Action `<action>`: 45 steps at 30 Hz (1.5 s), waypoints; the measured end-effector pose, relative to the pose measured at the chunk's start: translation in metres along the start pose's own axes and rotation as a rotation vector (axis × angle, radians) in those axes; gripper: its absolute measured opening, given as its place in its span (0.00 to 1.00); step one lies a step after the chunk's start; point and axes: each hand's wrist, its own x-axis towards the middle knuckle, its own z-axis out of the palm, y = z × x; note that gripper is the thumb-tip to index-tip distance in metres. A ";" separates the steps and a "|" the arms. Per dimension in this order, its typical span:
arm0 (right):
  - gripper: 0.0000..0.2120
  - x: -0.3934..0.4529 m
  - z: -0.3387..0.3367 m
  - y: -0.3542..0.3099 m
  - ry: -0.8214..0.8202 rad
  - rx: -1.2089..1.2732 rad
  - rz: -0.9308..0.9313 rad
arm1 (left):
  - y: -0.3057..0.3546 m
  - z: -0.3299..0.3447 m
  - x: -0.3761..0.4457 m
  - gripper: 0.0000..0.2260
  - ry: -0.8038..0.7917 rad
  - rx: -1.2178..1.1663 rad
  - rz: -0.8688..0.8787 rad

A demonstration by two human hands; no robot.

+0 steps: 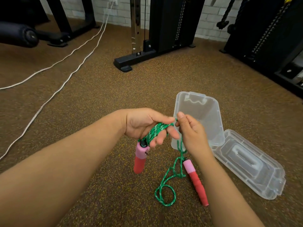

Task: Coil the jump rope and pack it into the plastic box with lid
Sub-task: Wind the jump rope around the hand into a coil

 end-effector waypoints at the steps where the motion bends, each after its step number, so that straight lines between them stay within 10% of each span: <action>1: 0.20 -0.002 0.007 0.008 -0.006 0.031 0.024 | -0.001 0.000 0.000 0.18 0.032 -0.029 0.029; 14: 0.12 -0.040 0.040 0.027 -0.077 -0.273 0.013 | 0.011 -0.018 0.004 0.20 0.513 -0.483 0.437; 22: 0.14 -0.039 0.041 -0.005 -0.210 -0.308 -0.118 | 0.010 -0.011 0.016 0.26 0.648 -0.164 0.319; 37: 0.16 -0.003 -0.004 -0.027 -0.083 -0.048 -0.064 | 0.007 -0.002 0.003 0.42 0.308 0.207 -0.049; 45: 0.19 -0.001 0.001 -0.011 -0.004 0.165 0.156 | 0.004 -0.002 0.001 0.13 0.291 0.148 0.090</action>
